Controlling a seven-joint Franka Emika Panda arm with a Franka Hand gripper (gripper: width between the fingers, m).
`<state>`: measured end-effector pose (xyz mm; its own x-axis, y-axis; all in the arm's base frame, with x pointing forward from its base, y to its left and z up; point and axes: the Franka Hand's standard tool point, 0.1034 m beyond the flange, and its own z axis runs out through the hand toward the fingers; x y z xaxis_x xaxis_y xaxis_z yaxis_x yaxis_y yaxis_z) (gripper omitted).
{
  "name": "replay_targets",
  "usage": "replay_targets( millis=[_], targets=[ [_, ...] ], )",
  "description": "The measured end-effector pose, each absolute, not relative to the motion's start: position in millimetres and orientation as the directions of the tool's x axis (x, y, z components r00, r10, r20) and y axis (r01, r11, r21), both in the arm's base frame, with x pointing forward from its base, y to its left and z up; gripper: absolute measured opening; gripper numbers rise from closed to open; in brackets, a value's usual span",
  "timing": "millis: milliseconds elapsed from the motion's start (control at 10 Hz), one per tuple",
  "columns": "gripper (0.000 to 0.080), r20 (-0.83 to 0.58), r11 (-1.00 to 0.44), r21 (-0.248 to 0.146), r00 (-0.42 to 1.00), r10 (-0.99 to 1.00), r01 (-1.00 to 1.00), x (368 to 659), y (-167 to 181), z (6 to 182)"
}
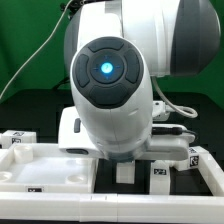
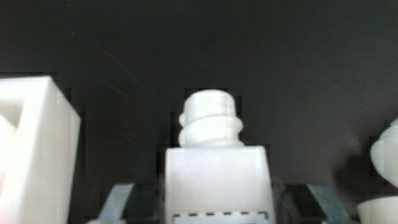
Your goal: Assemble one leg
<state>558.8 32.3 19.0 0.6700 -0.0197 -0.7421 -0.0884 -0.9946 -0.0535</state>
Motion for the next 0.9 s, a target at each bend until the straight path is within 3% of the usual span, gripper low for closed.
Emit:
replay_targets(
  millis=[300, 400, 600, 900],
  targets=[
    [0.0279, -0.741, -0.995, -0.054, 0.671, -0.017, -0.085, 559.4, 34.2, 19.5],
    [0.0279, -0.747, -0.996, -0.054, 0.664, -0.011, -0.077, 560.6, 36.5, 30.7],
    [0.0279, -0.761, -0.996, -0.062, 0.648, 0.009, -0.059, 561.3, 39.0, 71.4],
    [0.0281, -0.750, -0.996, -0.080, 0.660, 0.033, -0.042, 570.5, 38.0, 97.4]
  ],
)
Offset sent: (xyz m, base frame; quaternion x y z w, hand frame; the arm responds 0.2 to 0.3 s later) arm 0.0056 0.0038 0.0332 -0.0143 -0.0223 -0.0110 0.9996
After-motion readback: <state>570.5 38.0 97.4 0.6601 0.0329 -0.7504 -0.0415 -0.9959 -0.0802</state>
